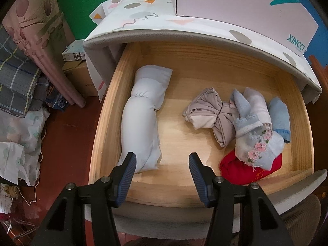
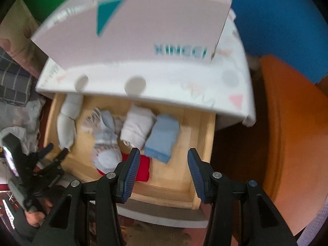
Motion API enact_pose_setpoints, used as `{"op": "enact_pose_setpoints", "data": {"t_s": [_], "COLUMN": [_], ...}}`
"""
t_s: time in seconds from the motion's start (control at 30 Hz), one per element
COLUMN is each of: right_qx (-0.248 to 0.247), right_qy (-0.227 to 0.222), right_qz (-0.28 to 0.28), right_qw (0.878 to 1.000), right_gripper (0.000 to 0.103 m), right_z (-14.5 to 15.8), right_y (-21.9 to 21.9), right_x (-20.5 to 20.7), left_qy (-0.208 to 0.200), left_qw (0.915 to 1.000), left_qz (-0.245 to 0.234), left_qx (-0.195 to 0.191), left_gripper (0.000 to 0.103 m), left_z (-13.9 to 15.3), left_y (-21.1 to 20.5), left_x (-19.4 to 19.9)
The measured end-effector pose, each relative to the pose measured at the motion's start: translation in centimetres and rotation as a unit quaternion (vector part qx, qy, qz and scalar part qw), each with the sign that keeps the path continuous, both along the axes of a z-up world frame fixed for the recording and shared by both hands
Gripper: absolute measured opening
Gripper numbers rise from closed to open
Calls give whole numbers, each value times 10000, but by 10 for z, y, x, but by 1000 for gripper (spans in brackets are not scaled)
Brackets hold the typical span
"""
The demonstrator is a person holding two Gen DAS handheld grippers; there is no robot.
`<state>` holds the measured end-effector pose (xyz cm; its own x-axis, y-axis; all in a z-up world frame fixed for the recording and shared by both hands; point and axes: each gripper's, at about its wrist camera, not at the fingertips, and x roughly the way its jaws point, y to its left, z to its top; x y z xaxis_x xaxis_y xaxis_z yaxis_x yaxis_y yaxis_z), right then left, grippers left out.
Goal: Take underwear out of drawer
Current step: 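Move the right gripper back into the drawer toward the light blue sock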
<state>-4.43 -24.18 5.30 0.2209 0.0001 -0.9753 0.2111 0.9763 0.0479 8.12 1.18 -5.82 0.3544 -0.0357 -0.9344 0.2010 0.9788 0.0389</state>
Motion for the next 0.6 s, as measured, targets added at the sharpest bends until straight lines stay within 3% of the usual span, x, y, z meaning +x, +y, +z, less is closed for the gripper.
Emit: {"op": "enact_pose_setpoints", "data": {"t_s": [0.23, 0.6], "right_qx": [173, -27], "right_qy": [243, 258], "right_qz": [-243, -466], "right_qw": [9993, 9986], "right_gripper": [46, 46], "right_z": [-56, -99], "right_y": [1, 1], "right_x": [11, 41], "left_qy": [11, 45], "left_qw": [10000, 9999], "left_qz": [-3, -14], "left_qx": [-75, -101], "left_gripper": [55, 55], "left_z": [0, 0], "left_y": [1, -1], "left_x": [0, 1]}}
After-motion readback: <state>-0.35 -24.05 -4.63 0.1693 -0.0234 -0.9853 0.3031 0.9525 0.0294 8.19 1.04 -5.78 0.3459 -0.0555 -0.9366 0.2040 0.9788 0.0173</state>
